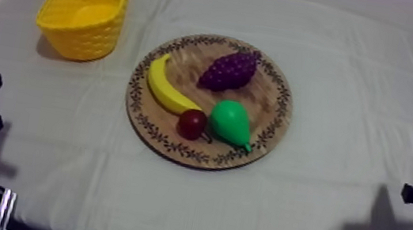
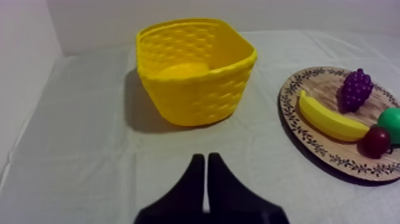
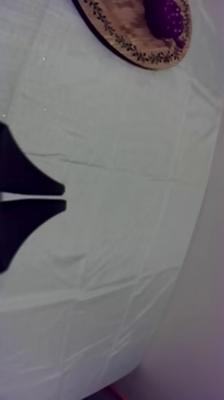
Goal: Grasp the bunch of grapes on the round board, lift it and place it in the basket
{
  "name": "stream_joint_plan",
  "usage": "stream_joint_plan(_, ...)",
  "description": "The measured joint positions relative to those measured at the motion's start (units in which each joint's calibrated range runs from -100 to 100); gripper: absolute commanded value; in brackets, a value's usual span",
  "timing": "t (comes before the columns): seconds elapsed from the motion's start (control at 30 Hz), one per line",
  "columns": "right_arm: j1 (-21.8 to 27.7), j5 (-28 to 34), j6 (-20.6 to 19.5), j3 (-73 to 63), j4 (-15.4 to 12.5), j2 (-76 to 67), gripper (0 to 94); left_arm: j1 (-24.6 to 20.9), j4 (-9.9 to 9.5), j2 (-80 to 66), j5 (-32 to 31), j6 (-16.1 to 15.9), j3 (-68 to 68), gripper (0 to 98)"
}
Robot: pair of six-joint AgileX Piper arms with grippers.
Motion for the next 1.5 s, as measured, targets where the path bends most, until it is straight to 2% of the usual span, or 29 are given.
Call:
stream_joint_plan(0.27, 0.0, 0.0, 0.0, 0.0, 0.0, 0.0, 0.2, -0.8, -0.38, 0.0, -5.7, 2.8, 1.8, 0.0)
stream_joint_plan(0.97, 0.0, 0.0, 0.0, 0.0, 0.0, 0.0, 0.2, -1.7, -0.30, 0.0, -5.8, 2.4, 1.8, 0.0)
stream_joint_plan(1.17, 0.0, 0.0, 0.0, 0.0, 0.0, 0.0, 0.2, -1.6, -0.10, 2.5, -8.3, 3.1, 2.1, 0.0)
stream_joint_plan(1.5, 0.0, 0.0, 0.0, 0.0, 0.0, 0.0, 0.2, -0.1, -0.66, 12.9, -9.8, 2.8, -8.6, 0.0)
